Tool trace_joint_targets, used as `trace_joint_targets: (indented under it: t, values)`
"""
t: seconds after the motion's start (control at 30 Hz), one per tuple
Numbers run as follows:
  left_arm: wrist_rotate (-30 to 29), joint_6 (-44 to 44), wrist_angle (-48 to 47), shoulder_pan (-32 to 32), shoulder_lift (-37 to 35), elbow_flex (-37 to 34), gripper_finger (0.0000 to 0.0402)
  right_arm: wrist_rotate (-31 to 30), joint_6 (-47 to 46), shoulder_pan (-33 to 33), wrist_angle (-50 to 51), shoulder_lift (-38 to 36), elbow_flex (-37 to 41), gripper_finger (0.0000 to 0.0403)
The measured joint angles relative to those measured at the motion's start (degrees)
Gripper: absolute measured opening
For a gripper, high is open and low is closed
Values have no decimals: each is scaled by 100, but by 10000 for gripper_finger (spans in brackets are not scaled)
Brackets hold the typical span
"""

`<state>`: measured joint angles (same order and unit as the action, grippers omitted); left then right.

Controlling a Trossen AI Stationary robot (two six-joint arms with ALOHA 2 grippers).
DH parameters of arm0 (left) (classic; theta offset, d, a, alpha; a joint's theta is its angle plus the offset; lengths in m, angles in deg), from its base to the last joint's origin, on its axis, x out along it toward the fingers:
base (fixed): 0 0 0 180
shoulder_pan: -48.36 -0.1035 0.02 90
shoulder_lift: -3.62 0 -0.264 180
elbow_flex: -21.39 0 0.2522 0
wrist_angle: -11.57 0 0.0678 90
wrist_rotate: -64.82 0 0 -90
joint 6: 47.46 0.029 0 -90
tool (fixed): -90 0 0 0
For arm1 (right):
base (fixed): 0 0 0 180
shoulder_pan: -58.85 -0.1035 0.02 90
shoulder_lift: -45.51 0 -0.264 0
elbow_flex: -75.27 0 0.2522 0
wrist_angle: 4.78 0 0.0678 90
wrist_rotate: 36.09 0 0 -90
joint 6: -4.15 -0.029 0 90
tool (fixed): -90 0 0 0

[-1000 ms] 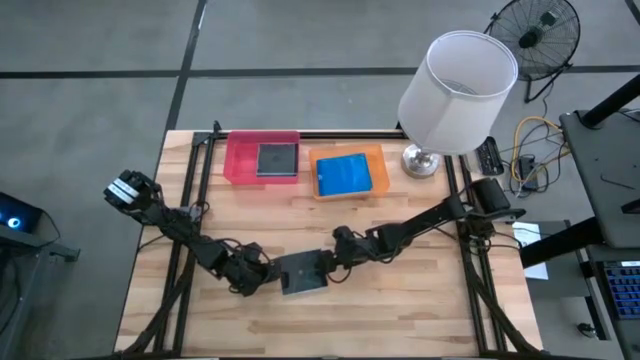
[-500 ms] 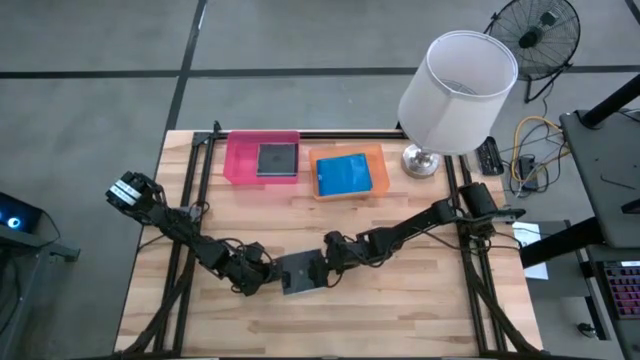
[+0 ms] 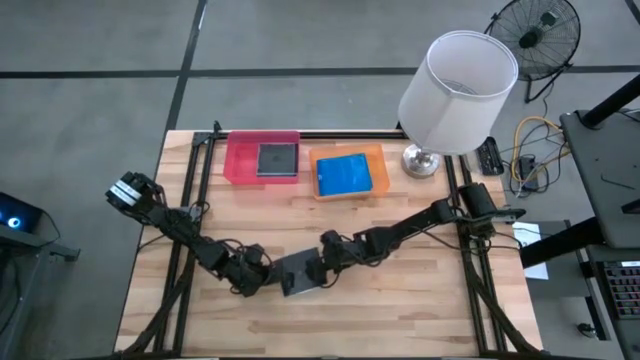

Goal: Pick & place jewel cases by type
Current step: Put the black CD case into the pink bin

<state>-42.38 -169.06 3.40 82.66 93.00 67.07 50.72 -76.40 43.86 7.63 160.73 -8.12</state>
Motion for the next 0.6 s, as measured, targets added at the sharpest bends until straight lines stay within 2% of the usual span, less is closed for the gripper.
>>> trace_joint_targets:
  t: [0.6]
  values:
    - [84, 151, 27, 5, 4, -2, 0, -58, 473, -7, 1072, -52, -900, 371]
